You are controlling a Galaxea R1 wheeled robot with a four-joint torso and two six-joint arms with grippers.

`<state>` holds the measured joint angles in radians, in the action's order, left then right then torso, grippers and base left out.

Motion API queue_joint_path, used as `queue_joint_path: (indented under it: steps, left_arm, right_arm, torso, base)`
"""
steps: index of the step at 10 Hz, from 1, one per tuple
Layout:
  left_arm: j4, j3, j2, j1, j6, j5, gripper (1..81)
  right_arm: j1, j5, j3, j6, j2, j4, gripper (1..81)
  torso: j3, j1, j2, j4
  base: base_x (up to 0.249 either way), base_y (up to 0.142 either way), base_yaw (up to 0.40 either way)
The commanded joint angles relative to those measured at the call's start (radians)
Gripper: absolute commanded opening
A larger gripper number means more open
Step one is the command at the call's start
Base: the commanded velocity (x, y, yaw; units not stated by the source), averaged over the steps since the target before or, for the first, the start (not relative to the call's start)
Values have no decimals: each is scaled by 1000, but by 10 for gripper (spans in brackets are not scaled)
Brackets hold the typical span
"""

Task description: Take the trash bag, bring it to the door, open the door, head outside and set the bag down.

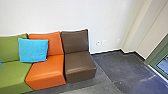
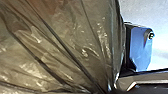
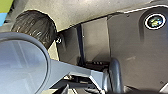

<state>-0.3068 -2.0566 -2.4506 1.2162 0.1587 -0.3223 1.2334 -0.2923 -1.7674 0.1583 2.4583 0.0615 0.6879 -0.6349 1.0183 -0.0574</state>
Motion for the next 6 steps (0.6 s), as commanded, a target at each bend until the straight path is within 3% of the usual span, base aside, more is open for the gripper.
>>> queue_joint_path:
  steps: [1, 6]
  left_arm:
    - [-8, -31, -27, 36, 25, -26, 10]
    - [11, -152, -150, 115, 39, 6, 10]
  right_arm:
    - [14, -42, -52, -2, 35, -35, 811]
    - [78, -24, -225, -2, 127, -65, 811]
  torso:
    - [-69, 62, -96, 0]
    - [-178, 177, -269, 0]
  base:
    - [0, 0, 0]
    - [0, 0, 0]
